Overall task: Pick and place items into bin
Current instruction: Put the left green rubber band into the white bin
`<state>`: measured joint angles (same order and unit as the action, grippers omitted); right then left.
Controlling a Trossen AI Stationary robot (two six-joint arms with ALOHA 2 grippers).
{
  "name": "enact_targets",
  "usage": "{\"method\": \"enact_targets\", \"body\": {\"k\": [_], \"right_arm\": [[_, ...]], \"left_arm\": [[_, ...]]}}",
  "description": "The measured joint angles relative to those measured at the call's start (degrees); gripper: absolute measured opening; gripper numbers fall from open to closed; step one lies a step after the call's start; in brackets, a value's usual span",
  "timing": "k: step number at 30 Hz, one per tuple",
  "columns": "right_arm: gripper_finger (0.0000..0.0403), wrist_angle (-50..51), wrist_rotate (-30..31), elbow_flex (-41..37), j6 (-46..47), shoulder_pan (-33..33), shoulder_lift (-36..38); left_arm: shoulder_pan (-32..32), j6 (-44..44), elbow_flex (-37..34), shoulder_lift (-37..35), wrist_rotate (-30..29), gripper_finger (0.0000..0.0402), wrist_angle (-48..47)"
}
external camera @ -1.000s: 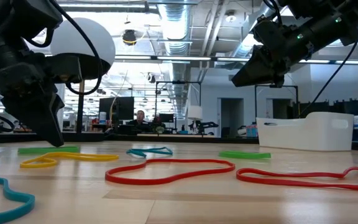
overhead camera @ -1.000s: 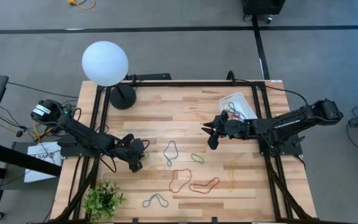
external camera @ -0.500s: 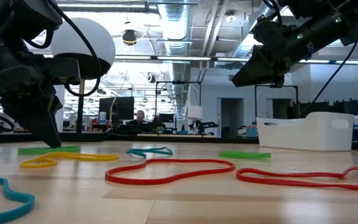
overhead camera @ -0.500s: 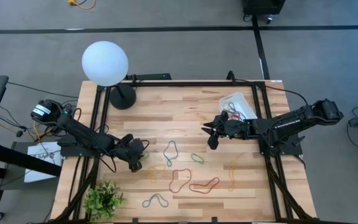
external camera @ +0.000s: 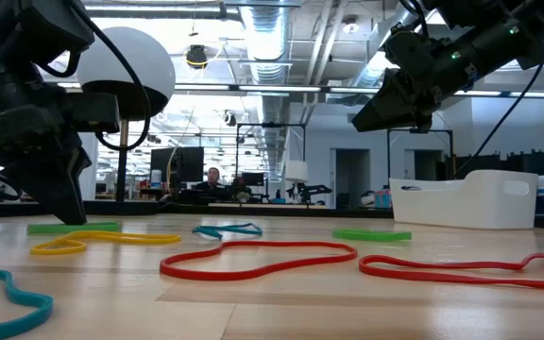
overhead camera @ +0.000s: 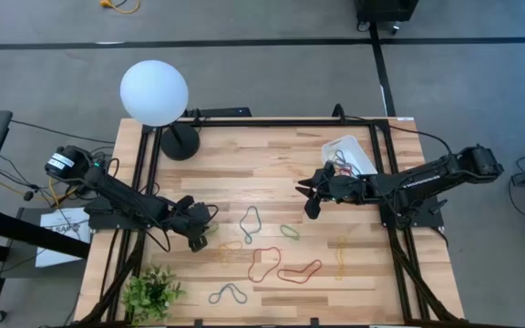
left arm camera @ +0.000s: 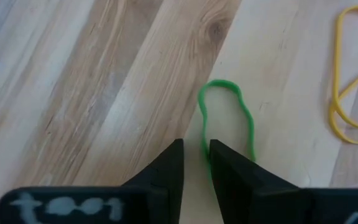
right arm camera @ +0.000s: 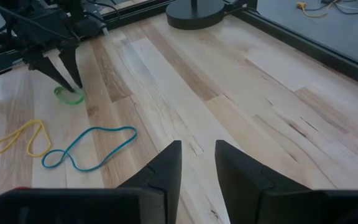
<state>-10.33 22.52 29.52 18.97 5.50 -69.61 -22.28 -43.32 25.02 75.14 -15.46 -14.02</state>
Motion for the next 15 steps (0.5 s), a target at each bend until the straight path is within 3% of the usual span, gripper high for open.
{"method": "enact_targets", "body": {"k": [6,15], "right_arm": [[0.0093,0.02,0.0,0.0,-0.01,0.0,-0.01],[0.0093,0.01,0.0,0.0,-0.01,0.0,-0.01]], "left_arm": [[-0.02,2.0,0.0,-0.01,0.57,0.0007,0.36],[-0.02,8.03,-0.04,0.04,0.16,0.0,7.29]]}}
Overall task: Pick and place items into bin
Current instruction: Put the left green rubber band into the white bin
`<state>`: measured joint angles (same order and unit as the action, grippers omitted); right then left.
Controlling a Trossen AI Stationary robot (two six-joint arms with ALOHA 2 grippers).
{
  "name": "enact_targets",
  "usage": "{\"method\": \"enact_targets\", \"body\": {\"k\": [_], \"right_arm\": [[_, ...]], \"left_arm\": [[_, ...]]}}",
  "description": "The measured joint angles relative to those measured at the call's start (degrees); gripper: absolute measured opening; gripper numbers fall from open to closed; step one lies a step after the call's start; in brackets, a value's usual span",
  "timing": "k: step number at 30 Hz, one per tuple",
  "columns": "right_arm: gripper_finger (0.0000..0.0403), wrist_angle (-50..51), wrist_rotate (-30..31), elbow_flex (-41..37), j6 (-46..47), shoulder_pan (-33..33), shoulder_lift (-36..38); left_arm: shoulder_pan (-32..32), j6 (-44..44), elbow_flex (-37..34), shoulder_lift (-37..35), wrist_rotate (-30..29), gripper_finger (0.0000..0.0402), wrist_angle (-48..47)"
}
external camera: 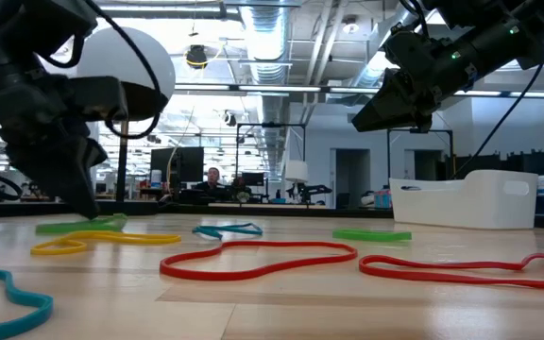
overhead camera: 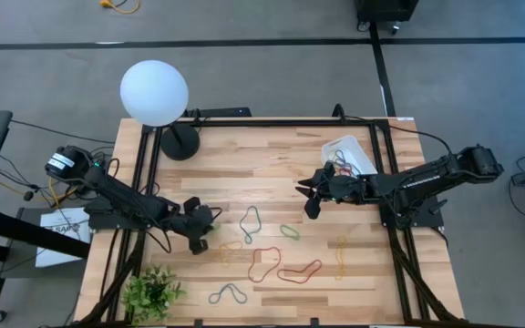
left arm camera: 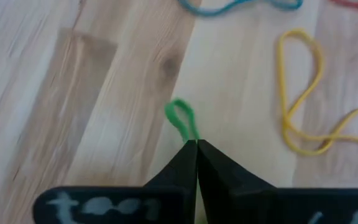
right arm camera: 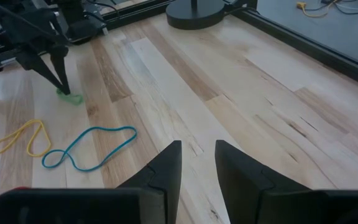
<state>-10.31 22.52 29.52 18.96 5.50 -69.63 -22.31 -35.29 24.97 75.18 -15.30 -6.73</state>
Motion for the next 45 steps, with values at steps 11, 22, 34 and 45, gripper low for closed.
{"method": "enact_targets", "body": {"k": [11,22,34,45], "right_arm": [[0.0093,-0.01,0.0,0.0,0.0,0.0,0.0],[0.0093,-0.01,0.0,0.0,-0.01,-0.01,0.01],[0.0093,0.01,0.0,0.0,0.0,0.0,0.0],[0.0093,0.0,0.02,-0.02,-0.02,0.0,0.02]], "left_arm": [[0.09,-1.09,0.0,0.0,-2.2,0.0,0.55],[0.11,-3.43,0.0,0.0,-5.54,0.009,-2.94],[0.11,-5.04,0.02,2.2,-4.12,0.0149,-2.99],[-0.37,-3.52,0.17,7.0,-6.52,0.0138,0.32]]}}
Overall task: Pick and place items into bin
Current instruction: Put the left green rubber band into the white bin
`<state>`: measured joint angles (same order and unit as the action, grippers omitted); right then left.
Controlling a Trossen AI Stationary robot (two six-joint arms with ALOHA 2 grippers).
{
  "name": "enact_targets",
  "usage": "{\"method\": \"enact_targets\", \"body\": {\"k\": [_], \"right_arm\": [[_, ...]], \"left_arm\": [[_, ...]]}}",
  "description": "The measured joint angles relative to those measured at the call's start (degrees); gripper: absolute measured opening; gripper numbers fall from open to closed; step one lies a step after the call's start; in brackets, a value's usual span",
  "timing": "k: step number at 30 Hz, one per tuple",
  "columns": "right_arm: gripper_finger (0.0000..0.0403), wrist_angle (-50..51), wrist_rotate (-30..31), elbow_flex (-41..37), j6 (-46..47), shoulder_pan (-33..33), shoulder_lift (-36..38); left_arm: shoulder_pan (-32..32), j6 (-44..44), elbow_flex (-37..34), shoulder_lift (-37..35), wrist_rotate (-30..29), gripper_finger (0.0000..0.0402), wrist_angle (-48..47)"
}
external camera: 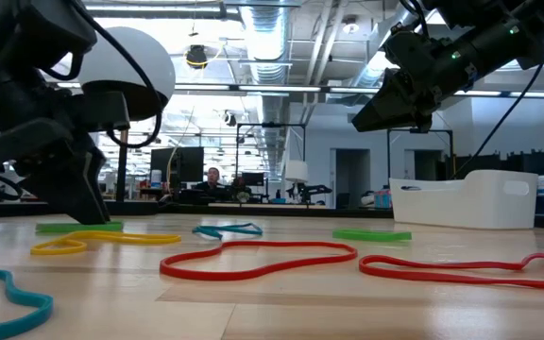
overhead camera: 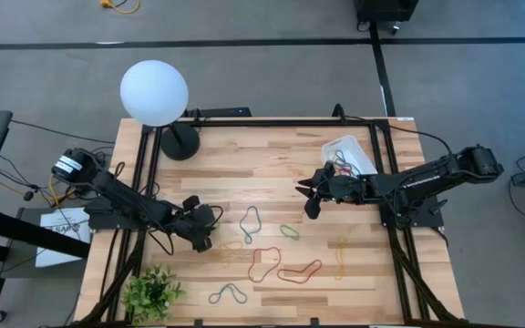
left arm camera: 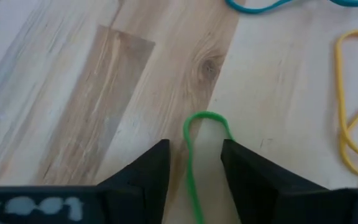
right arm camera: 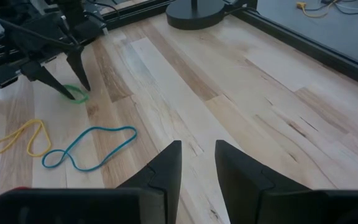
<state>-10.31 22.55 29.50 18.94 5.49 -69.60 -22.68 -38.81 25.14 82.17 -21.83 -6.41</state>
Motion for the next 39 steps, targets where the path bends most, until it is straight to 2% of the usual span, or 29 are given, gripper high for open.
{"method": "enact_targets", "body": {"k": [3,7,9,13,18,23,25,39], "right_arm": [[0.0093,-0.01,0.0,0.0,0.02,-0.01,0.0],[0.0093,-0.02,0.0,0.0,0.01,-0.02,0.0],[0.0093,-0.03,0.0,0.0,0.02,0.0,0.0],[0.0093,-0.82,0.02,0.0,-0.15,0.02,-0.19],[0.0093,-12.35,-0.46,0.0,-7.29,1.03,-4.77],[0.0095,-27.74,-10.4,0.43,-9.84,0.55,-13.11],[0.0099,-30.89,-11.73,1.71,-9.9,0.09,-16.5],[0.0111,-31.1,-14.0,21.04,-8.39,-1.42,-42.41]], "left_arm": [[0.06,0.58,-0.01,0.0,1.01,0.0104,0.52],[0.05,2.34,-0.09,0.12,1.35,0.0029,1.43],[0.02,4.02,-0.17,0.22,0.49,0.0009,3.15],[0.41,8.4,0.01,0.4,-0.69,0.0009,6.71],[0.55,11.32,2.87,0.43,-5.42,0.0002,7.59],[1.85,15.49,5.68,0.37,-9.97,0.0001,7.8],[2.73,16.06,6.66,0.37,-10.04,0.0,7.58],[6.94,20.4,8.64,0.46,-10.21,0.0,12.77]]}}
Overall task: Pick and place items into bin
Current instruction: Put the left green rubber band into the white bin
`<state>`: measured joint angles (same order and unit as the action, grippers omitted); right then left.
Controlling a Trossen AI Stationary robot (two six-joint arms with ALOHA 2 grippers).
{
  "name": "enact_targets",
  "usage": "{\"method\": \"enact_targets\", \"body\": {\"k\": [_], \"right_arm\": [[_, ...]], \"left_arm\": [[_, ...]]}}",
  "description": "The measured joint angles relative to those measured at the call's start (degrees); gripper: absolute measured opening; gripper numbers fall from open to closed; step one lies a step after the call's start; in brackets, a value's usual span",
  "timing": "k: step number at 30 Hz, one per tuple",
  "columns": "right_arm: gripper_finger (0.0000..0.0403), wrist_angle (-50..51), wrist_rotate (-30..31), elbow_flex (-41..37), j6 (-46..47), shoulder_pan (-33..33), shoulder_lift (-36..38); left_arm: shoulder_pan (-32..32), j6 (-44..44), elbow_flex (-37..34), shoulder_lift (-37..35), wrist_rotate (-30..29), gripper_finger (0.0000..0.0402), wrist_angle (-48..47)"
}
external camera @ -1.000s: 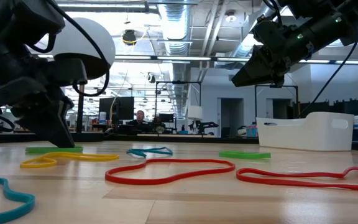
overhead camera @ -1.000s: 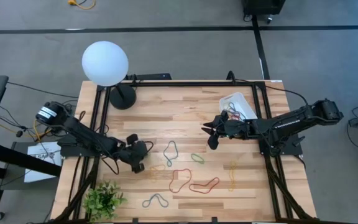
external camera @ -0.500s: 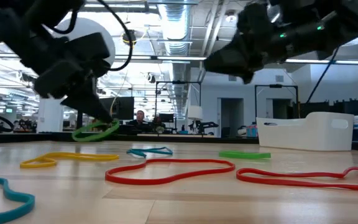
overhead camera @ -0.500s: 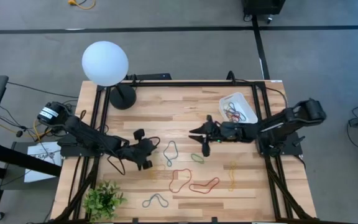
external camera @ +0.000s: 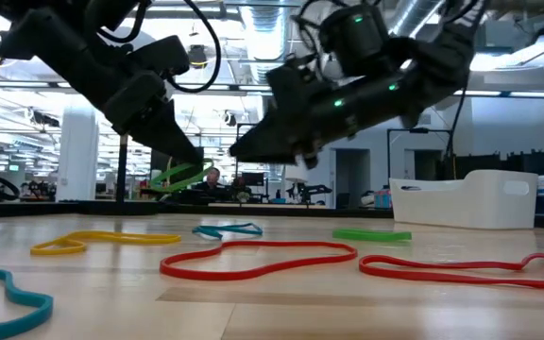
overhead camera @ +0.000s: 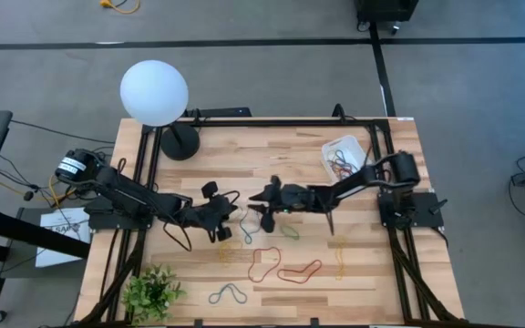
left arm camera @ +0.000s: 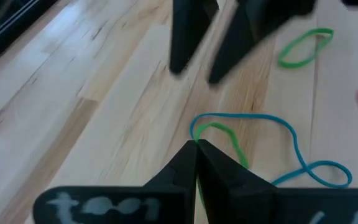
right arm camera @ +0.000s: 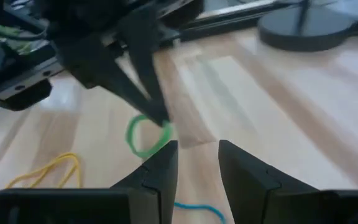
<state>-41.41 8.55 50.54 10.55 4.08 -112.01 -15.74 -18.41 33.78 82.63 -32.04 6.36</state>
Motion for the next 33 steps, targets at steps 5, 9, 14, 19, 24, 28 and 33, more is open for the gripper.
{"method": "enact_targets", "body": {"k": [5,9,14,19,24,28,33], "right_arm": [[0.0111,3.33,-3.31,4.68,0.06,0.0,-3.1],[0.0111,6.36,-4.3,6.7,0.08,0.0,-3.49],[0.0111,6.68,-4.42,6.96,0.06,0.0,-3.49],[0.0111,6.69,-4.43,6.96,0.07,0.0,-3.49],[0.0111,6.69,-4.45,6.96,0.06,0.0,-3.49],[0.0111,6.69,-4.45,6.96,0.06,0.0,-3.49],[0.0097,6.69,-4.38,6.96,0.06,0.0,-3.49]], "left_arm": [[0.03,0.02,0.0,0.0,0.11,0.0,0.27],[0.03,0.02,0.02,-0.02,0.14,0.0,0.34],[0.03,0.06,0.04,-0.07,0.16,0.0,0.84],[0.03,0.25,0.04,-0.07,0.17,0.0,0.95],[0.03,0.33,0.04,-0.07,0.16,0.0,1.28],[0.03,1.51,0.04,-0.07,-0.16,0.0,2.58],[0.03,2.92,0.07,-0.09,-0.18,0.0,4.18]]}}
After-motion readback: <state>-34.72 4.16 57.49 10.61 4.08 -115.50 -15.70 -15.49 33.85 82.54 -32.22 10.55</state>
